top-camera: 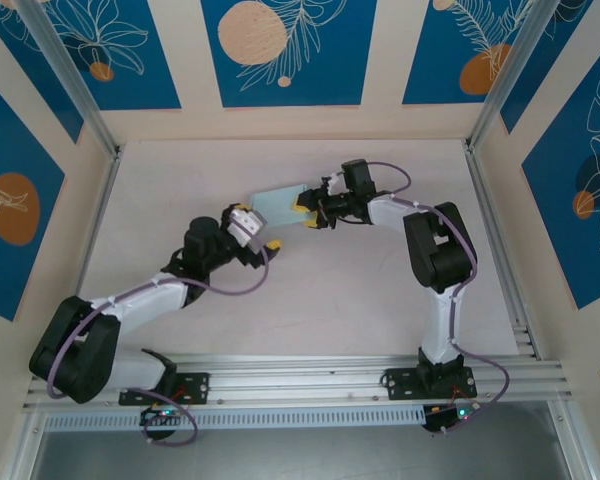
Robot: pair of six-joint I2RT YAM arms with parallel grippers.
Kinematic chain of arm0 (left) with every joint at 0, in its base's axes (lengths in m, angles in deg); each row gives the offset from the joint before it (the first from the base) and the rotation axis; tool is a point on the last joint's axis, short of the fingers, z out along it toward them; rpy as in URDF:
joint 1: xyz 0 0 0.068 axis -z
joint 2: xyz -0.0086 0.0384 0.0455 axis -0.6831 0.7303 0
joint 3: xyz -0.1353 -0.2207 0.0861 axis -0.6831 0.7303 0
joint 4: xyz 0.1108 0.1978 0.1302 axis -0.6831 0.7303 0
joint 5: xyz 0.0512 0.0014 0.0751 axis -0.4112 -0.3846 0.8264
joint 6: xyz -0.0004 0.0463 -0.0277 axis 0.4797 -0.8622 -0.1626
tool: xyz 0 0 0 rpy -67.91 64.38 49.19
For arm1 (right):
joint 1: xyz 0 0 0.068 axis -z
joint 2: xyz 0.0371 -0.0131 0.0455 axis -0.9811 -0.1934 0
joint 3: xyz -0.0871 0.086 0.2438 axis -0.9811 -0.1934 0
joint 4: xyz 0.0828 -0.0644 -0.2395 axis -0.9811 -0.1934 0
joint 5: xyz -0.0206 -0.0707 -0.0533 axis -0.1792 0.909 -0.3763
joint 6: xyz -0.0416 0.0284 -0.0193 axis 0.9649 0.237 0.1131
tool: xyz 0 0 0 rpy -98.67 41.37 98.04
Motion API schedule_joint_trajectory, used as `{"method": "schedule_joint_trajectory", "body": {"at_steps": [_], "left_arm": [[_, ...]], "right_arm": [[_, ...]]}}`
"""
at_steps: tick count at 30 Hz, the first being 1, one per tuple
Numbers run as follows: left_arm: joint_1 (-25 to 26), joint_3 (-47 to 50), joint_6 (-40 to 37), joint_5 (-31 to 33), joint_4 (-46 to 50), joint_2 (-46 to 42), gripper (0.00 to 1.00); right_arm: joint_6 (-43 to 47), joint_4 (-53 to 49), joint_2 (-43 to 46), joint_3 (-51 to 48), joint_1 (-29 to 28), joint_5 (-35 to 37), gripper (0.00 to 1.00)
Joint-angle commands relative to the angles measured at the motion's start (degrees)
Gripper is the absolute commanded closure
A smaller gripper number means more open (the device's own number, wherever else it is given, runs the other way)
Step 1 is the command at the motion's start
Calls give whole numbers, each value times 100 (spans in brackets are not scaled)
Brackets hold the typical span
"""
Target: Fold the paper box
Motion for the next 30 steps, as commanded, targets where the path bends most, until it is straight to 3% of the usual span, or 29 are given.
{"method": "schedule_joint_trajectory", "body": {"at_steps": [1, 6, 10, 16, 25, 30], "left_arm": [[358, 20, -1557, 629, 164, 2, 1], [703, -425, -2091, 1780, 615, 528, 1], [889, -667, -2351, 2172, 798, 857, 2], [1031, -832, -2457, 2803, 657, 1125, 19], [1043, -1030, -2105, 2458, 1376, 837, 46], [1038, -1064, -2040, 2314, 1726, 673, 57]], "right_arm": [[-340, -253, 271, -177, -35, -581, 60], [-188, -581, 563, -296, -88, -614, 60], [-167, -646, 785, -454, -121, -622, 59], [-95, -771, 945, -563, -181, -666, 59], [142, -956, 1062, -696, -187, -604, 58], [202, -977, 1221, -809, -176, -549, 50]]}}
